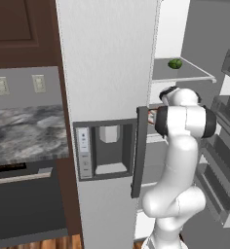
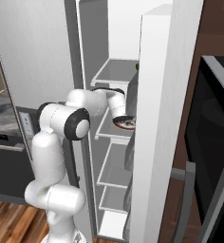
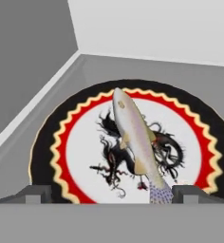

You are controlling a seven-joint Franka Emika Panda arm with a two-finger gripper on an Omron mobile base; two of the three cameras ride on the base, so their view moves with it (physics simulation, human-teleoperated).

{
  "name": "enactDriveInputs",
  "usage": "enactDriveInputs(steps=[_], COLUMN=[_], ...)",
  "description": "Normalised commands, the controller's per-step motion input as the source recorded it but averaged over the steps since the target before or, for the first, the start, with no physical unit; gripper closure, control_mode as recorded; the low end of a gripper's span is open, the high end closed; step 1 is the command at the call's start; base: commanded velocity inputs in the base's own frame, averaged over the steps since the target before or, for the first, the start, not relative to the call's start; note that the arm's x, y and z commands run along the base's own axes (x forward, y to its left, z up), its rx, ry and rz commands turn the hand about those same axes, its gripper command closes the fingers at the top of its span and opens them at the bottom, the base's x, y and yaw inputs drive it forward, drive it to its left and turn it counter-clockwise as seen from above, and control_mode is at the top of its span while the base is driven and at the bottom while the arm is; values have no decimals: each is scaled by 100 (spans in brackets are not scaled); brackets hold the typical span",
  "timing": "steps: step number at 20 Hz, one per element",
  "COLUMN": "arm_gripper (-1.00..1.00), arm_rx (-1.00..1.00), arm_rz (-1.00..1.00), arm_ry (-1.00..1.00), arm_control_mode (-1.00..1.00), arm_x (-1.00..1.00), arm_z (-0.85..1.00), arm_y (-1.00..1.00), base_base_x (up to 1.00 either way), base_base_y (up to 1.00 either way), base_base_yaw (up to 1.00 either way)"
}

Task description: Transport the fish from the fridge to the microwave and turn on the microwave.

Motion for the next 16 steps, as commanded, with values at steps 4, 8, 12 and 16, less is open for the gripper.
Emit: enactDriveInputs(steps=[4, 8, 12, 16], arm_gripper=[-100, -100, -100, -100], arm_rx=[0, 0, 0, 1], arm_rz=[1, 0, 1, 1], arm_ry=[0, 0, 0, 0], arm_control_mode=[-100, -100, -100, -100], arm_x=[23, 30, 24, 18], arm_z=[-16, -14, -10, -9], arm_y=[-4, 0, -5, -10], base_base_x=[0, 0, 0, 0], base_base_y=[0, 0, 0, 0], base_base_yaw=[0, 0, 0, 0])
